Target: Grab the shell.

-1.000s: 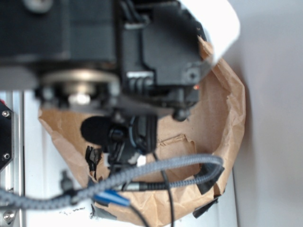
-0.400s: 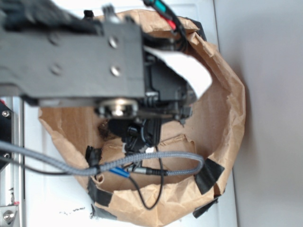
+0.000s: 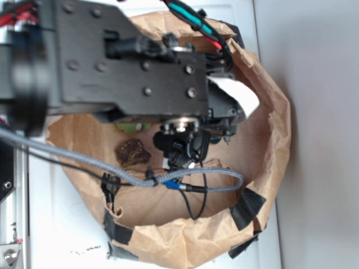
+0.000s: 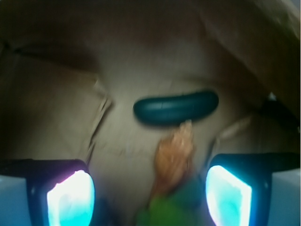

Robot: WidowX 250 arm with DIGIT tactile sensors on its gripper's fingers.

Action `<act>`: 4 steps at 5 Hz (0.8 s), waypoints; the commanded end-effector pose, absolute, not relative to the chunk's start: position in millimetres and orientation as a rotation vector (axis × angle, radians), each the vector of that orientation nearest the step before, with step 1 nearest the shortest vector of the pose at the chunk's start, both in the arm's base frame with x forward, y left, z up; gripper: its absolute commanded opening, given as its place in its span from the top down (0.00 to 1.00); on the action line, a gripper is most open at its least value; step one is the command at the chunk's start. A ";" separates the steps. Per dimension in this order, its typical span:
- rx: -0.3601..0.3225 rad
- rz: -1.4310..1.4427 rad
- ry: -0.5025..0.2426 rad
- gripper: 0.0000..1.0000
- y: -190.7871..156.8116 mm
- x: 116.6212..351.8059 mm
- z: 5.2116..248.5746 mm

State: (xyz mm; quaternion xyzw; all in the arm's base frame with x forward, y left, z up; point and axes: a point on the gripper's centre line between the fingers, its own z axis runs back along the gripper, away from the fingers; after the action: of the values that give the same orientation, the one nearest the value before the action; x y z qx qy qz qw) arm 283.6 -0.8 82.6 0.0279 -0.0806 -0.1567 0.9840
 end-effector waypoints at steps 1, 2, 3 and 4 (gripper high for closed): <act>0.069 -0.321 -0.151 0.00 7.5 304.7 56.8; 0.090 -0.324 -0.129 0.00 4.5 307.3 43.2; 0.129 -0.329 -0.140 0.33 7.2 311.7 41.7; 0.148 -0.339 -0.173 1.00 12.6 320.9 39.1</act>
State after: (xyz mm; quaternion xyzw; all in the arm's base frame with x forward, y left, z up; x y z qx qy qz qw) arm 311.0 16.7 28.7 0.0701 -0.0628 -0.1660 0.9816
